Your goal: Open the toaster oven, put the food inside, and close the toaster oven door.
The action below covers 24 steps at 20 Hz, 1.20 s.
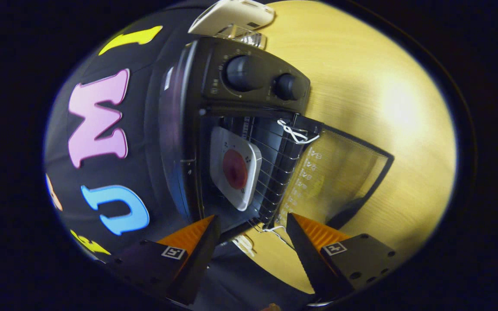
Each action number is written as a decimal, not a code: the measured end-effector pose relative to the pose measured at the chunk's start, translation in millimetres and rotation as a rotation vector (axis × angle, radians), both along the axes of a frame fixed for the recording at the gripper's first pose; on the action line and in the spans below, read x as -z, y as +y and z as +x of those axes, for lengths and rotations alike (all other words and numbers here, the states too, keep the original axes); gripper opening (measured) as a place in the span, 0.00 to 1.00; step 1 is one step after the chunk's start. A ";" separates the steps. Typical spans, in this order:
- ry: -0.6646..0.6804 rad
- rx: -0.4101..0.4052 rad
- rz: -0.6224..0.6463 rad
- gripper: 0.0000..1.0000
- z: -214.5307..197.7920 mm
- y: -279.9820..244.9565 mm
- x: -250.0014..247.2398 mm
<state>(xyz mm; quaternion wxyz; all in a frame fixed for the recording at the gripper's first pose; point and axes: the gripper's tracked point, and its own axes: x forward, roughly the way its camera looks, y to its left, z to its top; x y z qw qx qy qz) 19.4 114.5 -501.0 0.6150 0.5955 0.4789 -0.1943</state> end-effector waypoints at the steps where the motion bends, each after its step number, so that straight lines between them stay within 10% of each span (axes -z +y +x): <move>1: -0.008 -0.059 -0.039 0.99 -10.6 -2.1 -3.4; 14: -0.197 -1.034 -0.628 0.99 -119.2 19.1 30.8; 24: -0.025 -1.150 -0.761 1.00 -135.5 16.5 112.2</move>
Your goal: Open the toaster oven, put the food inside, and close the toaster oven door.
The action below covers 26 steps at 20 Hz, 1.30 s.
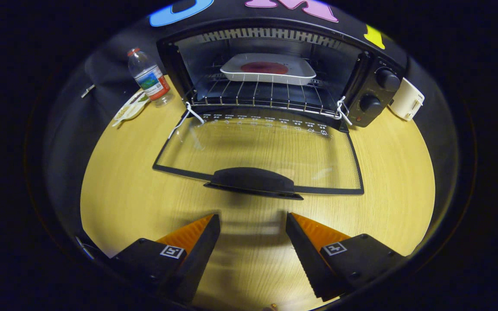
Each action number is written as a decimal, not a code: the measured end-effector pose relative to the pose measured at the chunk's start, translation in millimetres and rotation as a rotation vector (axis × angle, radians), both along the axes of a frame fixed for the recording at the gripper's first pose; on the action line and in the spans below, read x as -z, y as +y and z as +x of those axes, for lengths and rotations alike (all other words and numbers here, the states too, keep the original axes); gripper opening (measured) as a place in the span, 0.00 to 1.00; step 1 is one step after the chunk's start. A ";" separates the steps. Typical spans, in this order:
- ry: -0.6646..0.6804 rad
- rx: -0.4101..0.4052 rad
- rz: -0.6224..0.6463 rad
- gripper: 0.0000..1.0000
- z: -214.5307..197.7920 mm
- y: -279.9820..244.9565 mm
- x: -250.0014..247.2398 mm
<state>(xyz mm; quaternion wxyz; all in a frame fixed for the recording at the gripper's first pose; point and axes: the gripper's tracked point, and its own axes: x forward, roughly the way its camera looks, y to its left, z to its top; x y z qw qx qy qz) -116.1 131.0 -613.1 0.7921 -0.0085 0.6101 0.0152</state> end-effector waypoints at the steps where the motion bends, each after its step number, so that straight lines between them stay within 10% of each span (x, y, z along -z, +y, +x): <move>1: -0.015 0.010 -0.019 1.00 6.6 -2.3 2.3; 9: -0.100 0.136 -0.007 0.99 20.1 -2.7 -13.4; 26: -0.388 0.138 0.052 1.00 48.1 -9.8 -100.4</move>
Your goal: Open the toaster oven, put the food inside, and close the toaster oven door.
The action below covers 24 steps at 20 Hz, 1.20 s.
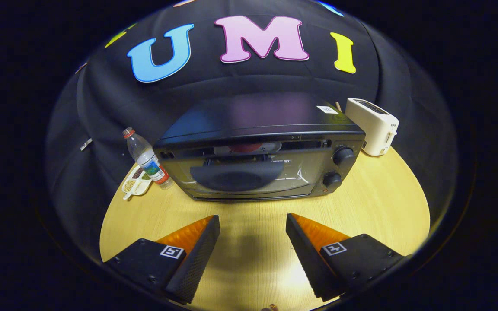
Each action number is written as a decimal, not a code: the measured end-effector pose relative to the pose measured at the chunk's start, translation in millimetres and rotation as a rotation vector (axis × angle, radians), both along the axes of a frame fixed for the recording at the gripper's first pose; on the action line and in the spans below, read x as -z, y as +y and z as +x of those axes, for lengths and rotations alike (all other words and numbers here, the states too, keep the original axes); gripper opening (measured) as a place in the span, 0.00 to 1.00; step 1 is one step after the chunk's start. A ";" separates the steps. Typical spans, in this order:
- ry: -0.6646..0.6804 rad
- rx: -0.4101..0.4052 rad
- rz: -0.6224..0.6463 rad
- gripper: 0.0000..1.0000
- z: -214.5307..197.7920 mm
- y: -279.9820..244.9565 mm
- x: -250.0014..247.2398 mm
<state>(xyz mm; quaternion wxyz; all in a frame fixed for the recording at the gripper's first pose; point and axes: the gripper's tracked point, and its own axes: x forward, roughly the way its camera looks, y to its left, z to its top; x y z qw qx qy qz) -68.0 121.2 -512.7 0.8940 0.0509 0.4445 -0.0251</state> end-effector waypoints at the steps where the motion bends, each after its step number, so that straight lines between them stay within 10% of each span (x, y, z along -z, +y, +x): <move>1: -0.001 0.006 0.003 1.00 0.1 0.1 -0.3; 9: -0.181 -0.034 -0.024 1.00 15.1 -37.5 -72.8; 24: -0.702 -0.003 -0.185 0.99 36.6 -132.4 -393.5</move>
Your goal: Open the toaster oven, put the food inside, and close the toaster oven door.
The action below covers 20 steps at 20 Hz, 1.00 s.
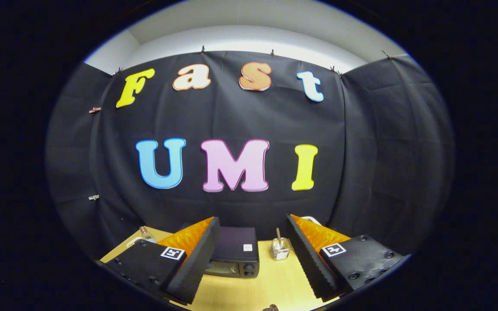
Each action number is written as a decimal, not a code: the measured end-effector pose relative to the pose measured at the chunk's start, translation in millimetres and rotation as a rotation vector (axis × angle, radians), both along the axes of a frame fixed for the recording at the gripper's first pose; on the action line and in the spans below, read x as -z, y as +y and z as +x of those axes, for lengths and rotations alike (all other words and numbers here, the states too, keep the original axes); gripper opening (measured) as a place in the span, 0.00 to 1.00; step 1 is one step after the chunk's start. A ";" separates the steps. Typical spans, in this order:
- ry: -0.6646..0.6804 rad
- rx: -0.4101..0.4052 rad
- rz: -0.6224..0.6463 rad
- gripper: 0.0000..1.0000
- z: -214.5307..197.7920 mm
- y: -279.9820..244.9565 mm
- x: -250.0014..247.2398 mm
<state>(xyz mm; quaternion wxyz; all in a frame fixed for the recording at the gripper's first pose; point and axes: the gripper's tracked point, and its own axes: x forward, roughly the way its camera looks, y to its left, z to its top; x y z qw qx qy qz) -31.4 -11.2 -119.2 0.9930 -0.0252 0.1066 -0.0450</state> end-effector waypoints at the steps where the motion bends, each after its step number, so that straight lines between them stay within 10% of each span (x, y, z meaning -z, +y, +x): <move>1: -0.032 -0.003 -0.007 0.99 3.3 0.3 -23.6; 6: -0.171 -0.052 0.073 0.97 -11.1 35.9 -115.6; 20: -0.205 -0.046 -0.018 0.97 -47.8 55.4 -155.3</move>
